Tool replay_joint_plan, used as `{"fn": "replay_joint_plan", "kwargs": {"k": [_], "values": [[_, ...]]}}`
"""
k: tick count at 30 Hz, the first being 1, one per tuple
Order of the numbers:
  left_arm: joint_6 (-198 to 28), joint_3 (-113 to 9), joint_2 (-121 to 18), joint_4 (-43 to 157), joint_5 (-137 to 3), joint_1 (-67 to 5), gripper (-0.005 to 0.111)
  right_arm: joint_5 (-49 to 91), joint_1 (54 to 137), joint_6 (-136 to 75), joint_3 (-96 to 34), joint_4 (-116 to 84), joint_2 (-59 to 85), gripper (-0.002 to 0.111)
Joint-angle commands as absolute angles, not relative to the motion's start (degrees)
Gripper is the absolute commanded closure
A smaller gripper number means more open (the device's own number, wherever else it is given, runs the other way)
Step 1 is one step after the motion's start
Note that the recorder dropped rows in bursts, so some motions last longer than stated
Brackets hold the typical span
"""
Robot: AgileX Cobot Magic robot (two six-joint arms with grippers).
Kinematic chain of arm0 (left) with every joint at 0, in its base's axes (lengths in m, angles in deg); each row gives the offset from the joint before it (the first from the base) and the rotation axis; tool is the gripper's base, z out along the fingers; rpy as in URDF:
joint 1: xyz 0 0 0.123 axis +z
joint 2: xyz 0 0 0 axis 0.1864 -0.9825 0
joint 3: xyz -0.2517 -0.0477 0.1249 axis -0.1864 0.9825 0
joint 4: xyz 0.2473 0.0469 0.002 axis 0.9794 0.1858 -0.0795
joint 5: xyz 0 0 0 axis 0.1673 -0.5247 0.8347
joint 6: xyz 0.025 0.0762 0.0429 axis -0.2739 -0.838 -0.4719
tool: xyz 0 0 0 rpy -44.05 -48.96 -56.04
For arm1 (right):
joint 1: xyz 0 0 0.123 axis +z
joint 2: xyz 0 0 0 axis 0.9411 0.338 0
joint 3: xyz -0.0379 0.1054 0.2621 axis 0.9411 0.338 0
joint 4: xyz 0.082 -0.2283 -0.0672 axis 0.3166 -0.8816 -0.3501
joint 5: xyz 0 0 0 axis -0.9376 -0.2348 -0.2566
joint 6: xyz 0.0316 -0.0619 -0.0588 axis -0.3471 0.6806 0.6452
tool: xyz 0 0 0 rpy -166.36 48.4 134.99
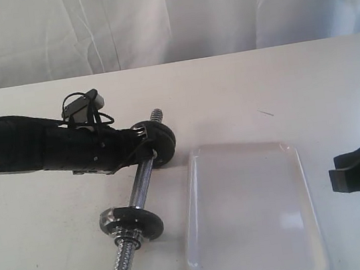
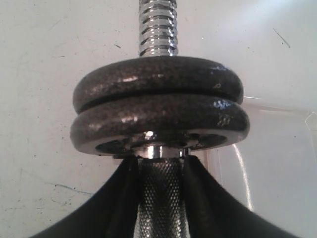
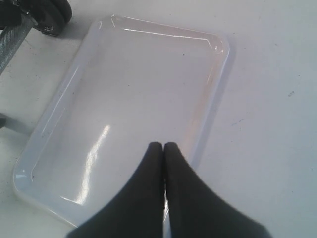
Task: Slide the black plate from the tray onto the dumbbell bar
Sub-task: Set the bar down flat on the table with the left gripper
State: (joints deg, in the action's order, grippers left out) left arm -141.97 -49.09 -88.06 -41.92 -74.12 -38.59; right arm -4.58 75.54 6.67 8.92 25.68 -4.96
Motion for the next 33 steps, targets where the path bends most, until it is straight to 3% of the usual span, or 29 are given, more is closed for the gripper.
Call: {"fn": "replay_joint_plan", "kwargs": {"k": [1, 33], "values": [[-141.57, -49.37, -87.37, -43.09, -76.96, -38.83, 0.081, -4.75, 75.34, 7.28, 9.2, 25.87, -5.29, 0.108], [-141.77, -49.37, -87.37, -43.09, -77.49, -38.83, 0.081, -4.75, 75.34, 7.28, 9.2, 25.87, -5.29, 0.108]]}}
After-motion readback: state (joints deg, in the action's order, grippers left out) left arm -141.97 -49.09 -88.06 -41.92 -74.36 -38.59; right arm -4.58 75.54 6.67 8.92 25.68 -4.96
